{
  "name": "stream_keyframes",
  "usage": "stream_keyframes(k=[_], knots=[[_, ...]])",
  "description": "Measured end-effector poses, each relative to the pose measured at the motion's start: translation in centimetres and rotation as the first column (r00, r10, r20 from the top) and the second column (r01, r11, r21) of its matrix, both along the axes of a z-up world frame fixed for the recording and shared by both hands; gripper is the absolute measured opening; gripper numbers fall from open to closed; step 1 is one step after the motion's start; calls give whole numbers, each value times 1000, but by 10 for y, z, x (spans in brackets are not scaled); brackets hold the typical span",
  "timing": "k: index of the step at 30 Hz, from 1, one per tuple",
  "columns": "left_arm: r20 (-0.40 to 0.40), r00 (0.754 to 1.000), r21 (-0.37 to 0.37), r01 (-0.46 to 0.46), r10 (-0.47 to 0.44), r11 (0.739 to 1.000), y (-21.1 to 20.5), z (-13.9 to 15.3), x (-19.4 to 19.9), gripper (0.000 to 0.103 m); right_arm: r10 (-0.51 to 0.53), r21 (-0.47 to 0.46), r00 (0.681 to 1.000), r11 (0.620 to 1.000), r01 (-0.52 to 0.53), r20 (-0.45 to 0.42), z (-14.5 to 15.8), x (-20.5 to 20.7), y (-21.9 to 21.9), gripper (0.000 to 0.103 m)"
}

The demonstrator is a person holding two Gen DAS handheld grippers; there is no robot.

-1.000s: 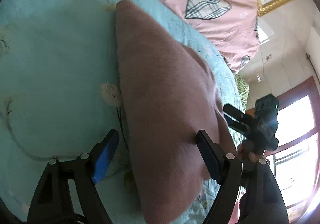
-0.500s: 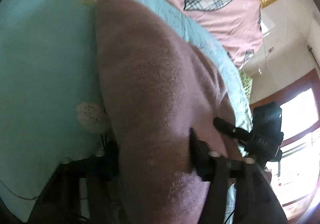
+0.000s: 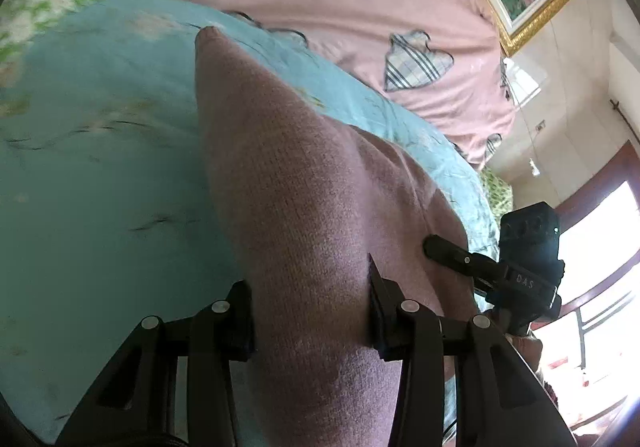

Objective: Fold small clothes

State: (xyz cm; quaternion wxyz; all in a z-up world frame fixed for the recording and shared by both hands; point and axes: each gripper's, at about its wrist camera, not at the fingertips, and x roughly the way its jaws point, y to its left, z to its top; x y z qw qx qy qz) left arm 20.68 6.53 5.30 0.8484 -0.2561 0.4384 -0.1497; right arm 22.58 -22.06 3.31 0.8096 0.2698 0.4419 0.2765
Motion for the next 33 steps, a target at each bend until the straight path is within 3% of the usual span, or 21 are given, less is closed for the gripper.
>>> stream_keyframes(k=[5,8,11,14,16,21,27,33], knots=[[-10,999,14,-37,37,999,44,4,-33,42,90,52,996,995,-90,-13,-11,-10,54,29],[-47,998,12,-49,49,999,57,-11,-43,44,126,69,991,990,-123,-44,-26,-14,74,29],[-121,990,7,-77,77,997,67,-39,-48,50,132,43,986,991,-128,-101,-46,-19,86,29],[-128,988,-11,-89,87,996,71,-54,-55,64,113,32,986,993,-110,-125,-59,-25,83,32],[-127,988,-13,-92,90,996,74,-58,-59,67,101,20,985,995,-100,-141,-62,-27,81,36],[-132,986,14,-105,106,994,75,-50,-62,74,76,-22,988,997,-79,-132,-51,-34,74,43],[-79,981,122,-167,177,978,93,-24,-74,76,-28,-94,1000,995,26,-14,-8,-36,55,45],[-69,969,158,-225,238,961,103,-14,-50,76,21,-146,1000,989,-21,-6,0,-12,84,45]])
